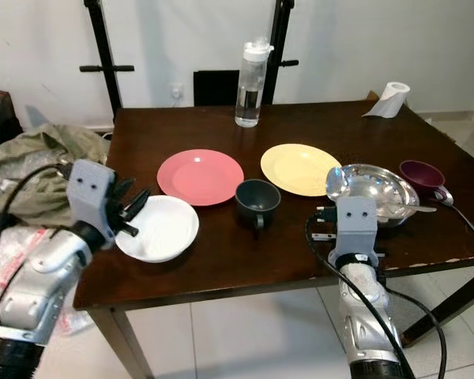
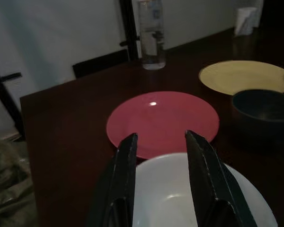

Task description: Setting the table

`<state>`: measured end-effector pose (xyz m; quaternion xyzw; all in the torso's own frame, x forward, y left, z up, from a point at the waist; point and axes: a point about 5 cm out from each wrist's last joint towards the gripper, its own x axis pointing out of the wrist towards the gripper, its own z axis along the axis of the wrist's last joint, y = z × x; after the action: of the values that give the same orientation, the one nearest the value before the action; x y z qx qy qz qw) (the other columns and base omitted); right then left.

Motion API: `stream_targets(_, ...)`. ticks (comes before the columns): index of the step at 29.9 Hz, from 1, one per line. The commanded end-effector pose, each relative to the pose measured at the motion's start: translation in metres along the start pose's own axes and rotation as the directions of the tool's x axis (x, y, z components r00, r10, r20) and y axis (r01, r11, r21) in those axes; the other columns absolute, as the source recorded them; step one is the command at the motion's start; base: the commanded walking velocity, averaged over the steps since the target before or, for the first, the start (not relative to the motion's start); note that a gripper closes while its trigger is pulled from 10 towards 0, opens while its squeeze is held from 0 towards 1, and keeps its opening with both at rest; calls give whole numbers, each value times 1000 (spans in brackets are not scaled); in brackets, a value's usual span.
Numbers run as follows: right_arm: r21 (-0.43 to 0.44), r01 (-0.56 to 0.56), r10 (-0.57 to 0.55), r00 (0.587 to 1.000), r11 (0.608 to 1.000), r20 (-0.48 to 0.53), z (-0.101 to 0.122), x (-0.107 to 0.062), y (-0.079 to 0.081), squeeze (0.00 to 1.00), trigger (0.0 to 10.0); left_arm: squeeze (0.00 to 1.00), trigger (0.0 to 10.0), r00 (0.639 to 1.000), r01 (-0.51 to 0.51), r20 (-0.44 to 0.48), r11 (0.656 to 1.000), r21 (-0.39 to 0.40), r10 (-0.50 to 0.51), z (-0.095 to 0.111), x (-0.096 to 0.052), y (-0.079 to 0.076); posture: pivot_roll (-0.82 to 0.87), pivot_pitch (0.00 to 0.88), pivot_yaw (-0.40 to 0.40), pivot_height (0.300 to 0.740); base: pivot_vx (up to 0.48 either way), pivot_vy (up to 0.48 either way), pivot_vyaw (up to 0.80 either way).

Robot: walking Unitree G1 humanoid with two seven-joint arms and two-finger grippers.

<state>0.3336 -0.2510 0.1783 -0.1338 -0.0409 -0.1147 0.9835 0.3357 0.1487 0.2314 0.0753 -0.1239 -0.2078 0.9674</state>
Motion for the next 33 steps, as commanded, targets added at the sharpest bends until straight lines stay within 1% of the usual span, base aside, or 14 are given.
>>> stream_targets(1, -19, -18, 18, 999, 1000, -39, -7, 0, 1, 0, 10000, 0, 10000, 1000, 27, -5, 999, -19, -27, 1, -3, 2, 13, 152, 75, 740, 0, 0, 0)
stream_targets(3, -24, -70, 67, 994, 997, -86, -12, 8, 1, 0, 10000, 0, 10000, 994, 109, -6, 992, -60, -109, 9, -12, 8, 12, 178, 87, 740, 0, 0, 0)
stream_targets(5, 13, -97, 98, 989, 995, -114, -13, 14, 0, 0, 10000, 0, 10000, 984, 178, -9, 981, -80, -180, 14, -20, 7, 12, 203, 90, 740, 0, 0, 0)
stream_targets(7, 19, -102, 103, 987, 995, -120, -13, 16, 0, 0, 10000, 0, 10000, 980, 198, -11, 976, -86, -200, 15, -22, 6, 12, 203, 90, 740, 0, 0, 0)
stream_targets(10, 67, -131, 140, 977, 989, -162, -16, 20, 0, 0, 10000, 0, 10000, 967, 251, -18, 962, -105, -254, 16, -28, 1, 4, 228, 94, 740, 0, 0, 0)
stream_targets(16, 122, -148, 170, 966, 981, -194, -21, 20, -5, 0, 10000, 0, 10000, 961, 270, -30, 955, -120, -276, 14, -30, -3, -6, 245, 101, 740, 0, 0, 0)
stream_targets(19, 143, -167, 197, 954, 976, -226, -28, 20, -10, 0, 10000, 0, 10000, 954, 290, -41, 947, -138, -298, 14, -30, -5, -6, 249, 108, 740, 0, 0, 0)
stream_targets(22, 143, -181, 212, 947, 973, -242, -32, 19, -10, 0, 10000, 0, 10000, 951, 296, -46, 944, -143, -305, 15, -31, -6, -5, 249, 110, 740, 0, 0, 0)
stream_targets(24, 159, -196, 232, 939, 968, -256, -35, 19, -8, 0, 10000, 0, 10000, 950, 300, -50, 943, -146, -309, 17, -31, -6, -1, 244, 115, 740, 0, 0, 0)
stream_targets(28, 184, -193, 236, 940, 964, -247, -34, 19, -7, 0, 10000, 0, 10000, 949, 301, -51, 943, -146, -311, 17, -31, -6, 1, 241, 115, 740, 0, 0, 0)
stream_targets(29, 195, -193, 238, 942, 962, -238, -33, 20, -7, 302, 10000, 0, 10000, 949, 301, -51, 942, -146, -311, 17, -31, -7, 2, 239, 115, 740, 0, 0, 0)
stream_targets(30, 202, -194, 239, 943, 960, -233, -32, 21, -7, 761, 10000, 0, 10000, 949, 301, -52, 942, -147, -311, 17, -31, -7, 2, 239, 115, 740, 0, 0, 0)
stream_targets(31, 212, -193, 241, 944, 958, -226, -30, 22, -7, 1000, 10000, 0, 10000, 949, 302, -52, 942, -147, -312, 17, -32, -8, 1, 237, 115, 740, 0, 0, 0)
stream_targets(33, 219, -191, 237, 948, 957, -212, -28, 23, -8, 1000, 10000, 0, 10000, 948, 303, -53, 942, -148, -313, 17, -31, -8, 0, 234, 115, 740, 0, 0, 0)
